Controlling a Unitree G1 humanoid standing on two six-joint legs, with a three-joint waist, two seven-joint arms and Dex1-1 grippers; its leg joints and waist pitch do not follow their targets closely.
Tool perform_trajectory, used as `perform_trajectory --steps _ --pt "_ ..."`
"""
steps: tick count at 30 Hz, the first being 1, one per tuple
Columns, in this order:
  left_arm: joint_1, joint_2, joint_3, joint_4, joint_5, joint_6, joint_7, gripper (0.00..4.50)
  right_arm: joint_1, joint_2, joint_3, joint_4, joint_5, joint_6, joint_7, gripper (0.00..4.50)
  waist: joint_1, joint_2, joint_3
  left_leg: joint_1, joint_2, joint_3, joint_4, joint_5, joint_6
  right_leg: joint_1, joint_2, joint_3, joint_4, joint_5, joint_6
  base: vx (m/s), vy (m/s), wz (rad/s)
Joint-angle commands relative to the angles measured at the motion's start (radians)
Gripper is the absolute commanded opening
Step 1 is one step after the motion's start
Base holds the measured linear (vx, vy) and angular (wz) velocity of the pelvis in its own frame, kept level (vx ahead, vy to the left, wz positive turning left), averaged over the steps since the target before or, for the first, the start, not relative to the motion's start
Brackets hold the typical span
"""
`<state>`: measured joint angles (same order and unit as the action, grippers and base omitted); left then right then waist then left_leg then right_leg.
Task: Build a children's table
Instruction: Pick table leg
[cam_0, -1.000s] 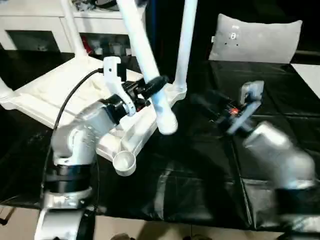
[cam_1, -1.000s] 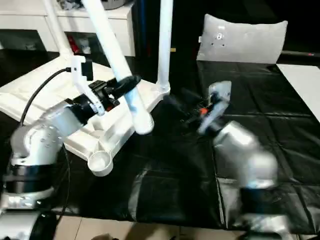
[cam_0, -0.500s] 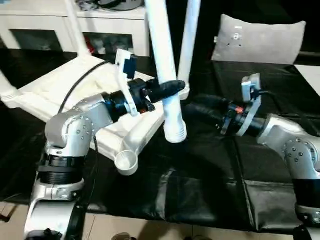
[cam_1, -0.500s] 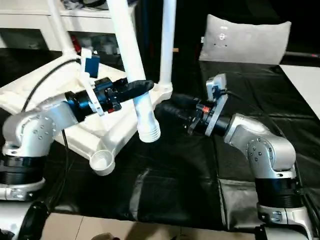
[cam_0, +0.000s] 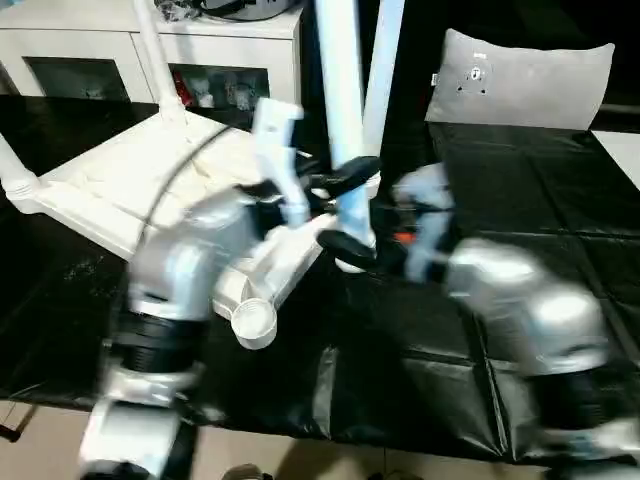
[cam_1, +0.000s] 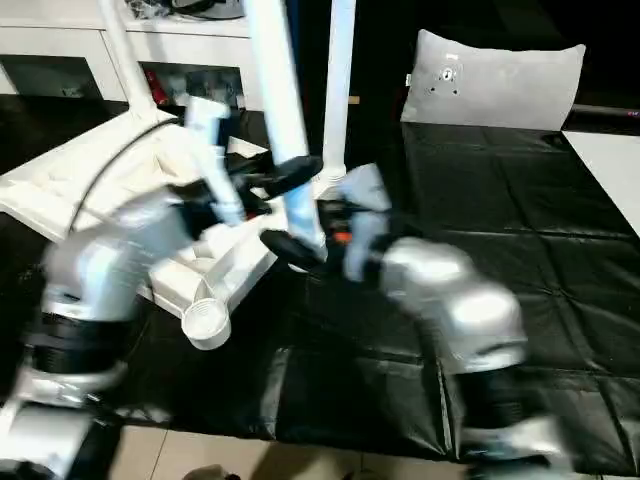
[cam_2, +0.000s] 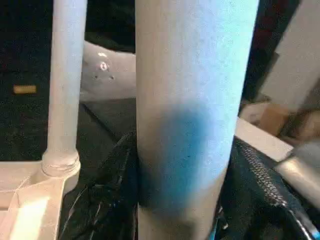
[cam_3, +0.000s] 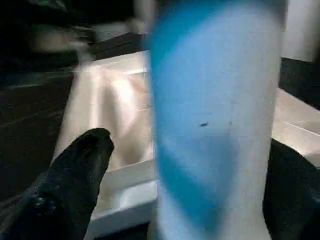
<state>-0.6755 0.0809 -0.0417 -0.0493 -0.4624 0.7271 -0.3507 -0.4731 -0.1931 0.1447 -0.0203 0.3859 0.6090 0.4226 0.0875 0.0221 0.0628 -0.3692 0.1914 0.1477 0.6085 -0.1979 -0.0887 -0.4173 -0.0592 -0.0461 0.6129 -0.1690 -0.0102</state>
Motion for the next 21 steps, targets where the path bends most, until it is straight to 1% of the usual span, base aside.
perform_trajectory --steps 1,2,3,4,5,6,7,9,10,12,13,15,17,19,21 --pt "0.000 -0.003 -0.014 -0.034 0.029 -0.017 0.040 1.90 -0.022 0.015 -0.027 0.018 -0.015 -0.008 -0.067 4.19 -0.002 -0.015 -0.075 -0.003 0.013 0.009 -0.067 -0.102 -0.015 0.063 -0.056 0.035 -0.077 -0.293 -0.119 0.000 0.000 0.00" --pt "0.004 -0.011 -0.033 -0.046 0.056 -0.022 0.065 1.90 -0.030 0.037 -0.042 0.034 -0.037 -0.024 -0.116 4.03 -0.003 -0.020 -0.076 -0.003 0.013 0.009 -0.067 -0.098 -0.014 0.064 -0.055 0.036 -0.077 -0.284 -0.115 0.000 0.000 0.00" --pt "0.006 -0.016 -0.037 -0.050 0.065 -0.022 0.077 1.90 -0.033 0.041 -0.043 0.038 -0.044 -0.031 -0.125 3.96 -0.004 -0.017 -0.075 -0.004 0.012 0.009 -0.067 -0.101 -0.015 0.062 -0.055 0.035 -0.075 -0.277 -0.111 0.000 0.000 0.00" --pt "0.009 -0.021 -0.044 -0.051 0.082 -0.025 0.095 1.90 -0.037 0.051 -0.047 0.044 -0.057 -0.045 -0.144 3.82 -0.003 -0.021 -0.076 -0.005 0.011 0.010 -0.066 -0.096 -0.016 0.064 -0.054 0.035 -0.075 -0.270 -0.103 0.000 0.000 0.00" --pt "0.009 -0.021 -0.045 -0.051 0.084 -0.025 0.097 1.90 -0.037 0.052 -0.047 0.044 -0.058 -0.046 -0.145 3.70 -0.004 -0.018 -0.076 -0.005 0.012 0.009 -0.066 -0.091 -0.016 0.063 -0.053 0.036 -0.073 -0.255 -0.101 0.000 0.000 0.00" --pt "0.013 -0.023 -0.061 -0.052 0.112 -0.030 0.116 1.90 -0.043 0.067 -0.052 0.053 -0.079 -0.062 -0.172 3.70 -0.004 -0.017 -0.076 -0.005 0.011 0.009 -0.066 -0.089 -0.013 0.063 -0.053 0.036 -0.072 -0.243 -0.101 0.000 0.000 0.00" --pt "0.016 -0.024 -0.071 -0.053 0.126 -0.032 0.123 1.90 -0.046 0.076 -0.055 0.059 -0.093 -0.070 -0.187 3.57 -0.005 -0.020 -0.076 -0.006 0.011 0.010 -0.066 -0.088 -0.012 0.064 -0.053 0.036 -0.073 -0.240 -0.100 0.000 0.000 0.00" --pt "0.018 -0.027 -0.075 -0.053 0.138 -0.034 0.133 1.90 -0.050 0.080 -0.054 0.064 -0.107 -0.071 -0.202 3.39 -0.006 -0.019 -0.076 -0.006 0.010 0.010 -0.066 -0.088 -0.012 0.064 -0.054 0.035 -0.072 -0.244 -0.097 0.000 0.000 0.00" --pt "0.018 -0.032 -0.077 -0.050 0.149 -0.039 0.150 1.90 -0.049 0.079 -0.040 0.069 -0.122 -0.082 -0.209 3.39 -0.005 -0.018 -0.076 -0.006 0.011 0.010 -0.065 -0.083 -0.012 0.064 -0.054 0.036 -0.072 -0.236 -0.097 0.000 0.000 0.00" --pt "0.017 -0.034 -0.076 -0.046 0.153 -0.042 0.156 1.90 -0.043 0.078 -0.025 0.068 -0.122 -0.090 -0.190 3.12 -0.005 -0.018 -0.076 -0.006 0.010 0.011 -0.064 -0.081 -0.012 0.064 -0.053 0.037 -0.070 -0.221 -0.100 0.000 0.000 0.00" --pt "0.018 -0.036 -0.073 -0.046 0.152 -0.042 0.158 1.90 -0.042 0.080 -0.026 0.067 -0.119 -0.084 -0.191 3.12 -0.005 -0.019 -0.076 -0.006 0.010 0.011 -0.064 -0.084 -0.009 0.064 -0.053 0.037 -0.070 -0.219 -0.102 0.000 0.000 0.00" --pt "0.018 -0.039 -0.072 -0.041 0.158 -0.045 0.166 1.90 -0.038 0.085 -0.025 0.057 -0.099 -0.054 -0.179 2.96 -0.005 -0.019 -0.075 -0.007 0.010 0.011 -0.065 -0.089 -0.005 0.065 -0.053 0.037 -0.071 -0.224 -0.104 0.000 0.000 0.00" --pt "0.018 -0.040 -0.070 -0.039 0.164 -0.048 0.172 1.90 -0.037 0.092 -0.028 0.055 -0.098 -0.048 -0.181 2.72 -0.005 -0.020 -0.076 -0.006 0.010 0.011 -0.064 -0.092 -0.005 0.064 -0.053 0.037 -0.072 -0.231 -0.102 0.000 0.000 0.00" --pt "0.018 -0.040 -0.069 -0.038 0.168 -0.049 0.174 1.90 -0.038 0.097 -0.031 0.056 -0.098 -0.044 -0.180 2.64 -0.006 -0.018 -0.075 -0.007 0.010 0.010 -0.065 -0.093 -0.006 0.064 -0.053 0.036 -0.072 -0.234 -0.102 0.000 0.000 0.00" --pt "0.020 -0.045 -0.065 -0.037 0.177 -0.050 0.182 1.90 -0.037 0.108 -0.032 0.060 -0.102 -0.051 -0.179 2.41 -0.006 -0.019 -0.076 -0.006 0.010 0.011 -0.064 -0.091 -0.005 0.063 -0.053 0.037 -0.072 -0.230 -0.103 0.000 0.000 0.00"
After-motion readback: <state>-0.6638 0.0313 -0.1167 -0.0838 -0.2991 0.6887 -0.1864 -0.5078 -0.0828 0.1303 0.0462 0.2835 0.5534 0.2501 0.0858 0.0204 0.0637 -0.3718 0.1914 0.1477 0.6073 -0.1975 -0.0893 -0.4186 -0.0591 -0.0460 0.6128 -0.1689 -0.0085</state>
